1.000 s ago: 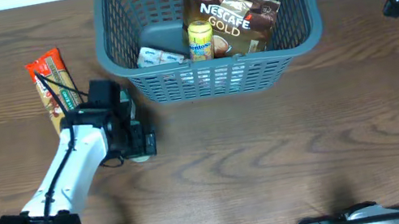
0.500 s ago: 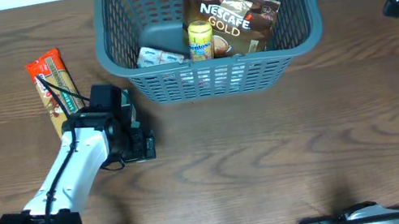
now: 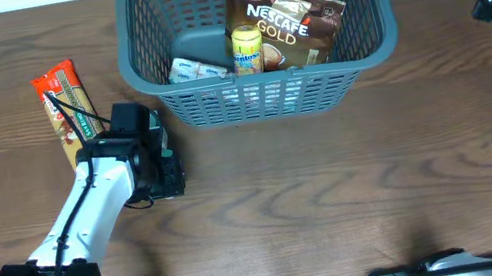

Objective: Pack container
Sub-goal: 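Lower the left gripper and close it around the green jar, then lift the jar and carry it into the basket with the left gripper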

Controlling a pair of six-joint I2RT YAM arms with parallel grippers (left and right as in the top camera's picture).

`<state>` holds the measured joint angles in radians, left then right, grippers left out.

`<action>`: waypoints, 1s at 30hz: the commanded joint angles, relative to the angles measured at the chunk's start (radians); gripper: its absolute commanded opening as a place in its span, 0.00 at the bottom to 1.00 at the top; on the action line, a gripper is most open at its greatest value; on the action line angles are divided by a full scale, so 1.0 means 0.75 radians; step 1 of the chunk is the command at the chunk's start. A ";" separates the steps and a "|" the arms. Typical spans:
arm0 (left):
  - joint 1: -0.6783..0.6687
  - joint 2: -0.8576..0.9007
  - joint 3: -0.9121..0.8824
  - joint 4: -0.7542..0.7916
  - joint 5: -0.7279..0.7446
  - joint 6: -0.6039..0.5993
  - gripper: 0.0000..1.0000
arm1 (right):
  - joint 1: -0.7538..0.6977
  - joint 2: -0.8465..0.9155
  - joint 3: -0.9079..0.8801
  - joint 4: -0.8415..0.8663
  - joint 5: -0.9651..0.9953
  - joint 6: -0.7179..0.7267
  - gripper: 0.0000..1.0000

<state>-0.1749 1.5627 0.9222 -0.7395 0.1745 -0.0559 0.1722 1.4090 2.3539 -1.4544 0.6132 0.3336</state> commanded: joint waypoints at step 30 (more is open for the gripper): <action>-0.001 -0.505 0.046 -0.281 -0.225 -0.328 0.06 | -0.011 -0.003 -0.002 -0.003 0.004 0.018 0.99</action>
<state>-0.1749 1.2404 0.9222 -0.9184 0.0681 -0.2302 0.1722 1.4090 2.3539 -1.4544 0.6132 0.3336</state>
